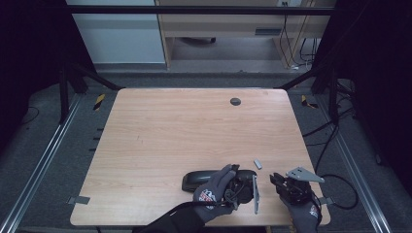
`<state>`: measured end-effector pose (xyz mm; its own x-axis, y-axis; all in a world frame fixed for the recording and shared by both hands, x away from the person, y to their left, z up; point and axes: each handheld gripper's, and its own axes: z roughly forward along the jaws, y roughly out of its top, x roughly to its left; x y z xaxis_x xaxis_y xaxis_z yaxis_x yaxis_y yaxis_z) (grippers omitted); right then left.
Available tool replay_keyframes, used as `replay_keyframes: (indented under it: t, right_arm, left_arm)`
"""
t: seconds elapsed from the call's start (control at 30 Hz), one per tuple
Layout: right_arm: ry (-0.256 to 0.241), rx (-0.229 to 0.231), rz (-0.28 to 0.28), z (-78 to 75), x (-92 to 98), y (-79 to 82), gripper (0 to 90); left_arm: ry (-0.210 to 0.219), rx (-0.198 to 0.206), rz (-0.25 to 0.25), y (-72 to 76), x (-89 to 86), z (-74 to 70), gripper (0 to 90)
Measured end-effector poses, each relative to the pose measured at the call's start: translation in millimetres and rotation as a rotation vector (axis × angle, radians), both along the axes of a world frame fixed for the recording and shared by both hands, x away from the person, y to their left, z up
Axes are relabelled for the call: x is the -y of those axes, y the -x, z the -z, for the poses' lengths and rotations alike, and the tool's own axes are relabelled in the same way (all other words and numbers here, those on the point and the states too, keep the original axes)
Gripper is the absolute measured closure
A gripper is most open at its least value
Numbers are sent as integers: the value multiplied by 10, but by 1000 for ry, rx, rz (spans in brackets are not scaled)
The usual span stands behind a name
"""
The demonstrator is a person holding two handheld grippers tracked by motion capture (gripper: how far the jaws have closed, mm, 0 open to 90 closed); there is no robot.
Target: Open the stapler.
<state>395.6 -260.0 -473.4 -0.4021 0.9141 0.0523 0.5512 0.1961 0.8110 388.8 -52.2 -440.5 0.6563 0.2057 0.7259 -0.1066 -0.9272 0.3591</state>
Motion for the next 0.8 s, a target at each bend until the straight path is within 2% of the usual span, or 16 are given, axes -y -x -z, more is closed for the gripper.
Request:
replay_keyframes:
  t: [0.03, 0.13, 0.23, 0.3, 0.53, 0.8]
  right_arm:
    - [5, 3, -6, 1, -2, -1, 796]
    - [7, -2, -8, 4, -11, 2, 813]
    - [8, -3, -11, 6, -17, 3, 826]
    - [18, 5, -16, 13, -14, -2, 828]
    - [2, -4, -24, 11, -31, 5, 854]
    - [-5, 2, -53, 20, -57, 4, 900]
  left_arm:
    - [-12, 0, -1, 1, 13, 9, 413]
    - [-6, 7, 0, -2, 27, 25, 431]
    - [-19, 7, -6, -10, 31, 21, 448]
    - [-9, 4, -10, -21, 34, 30, 450]
    - [-24, 7, -6, -9, 48, 42, 513]
    - [-30, 13, -16, 5, 58, 43, 525]
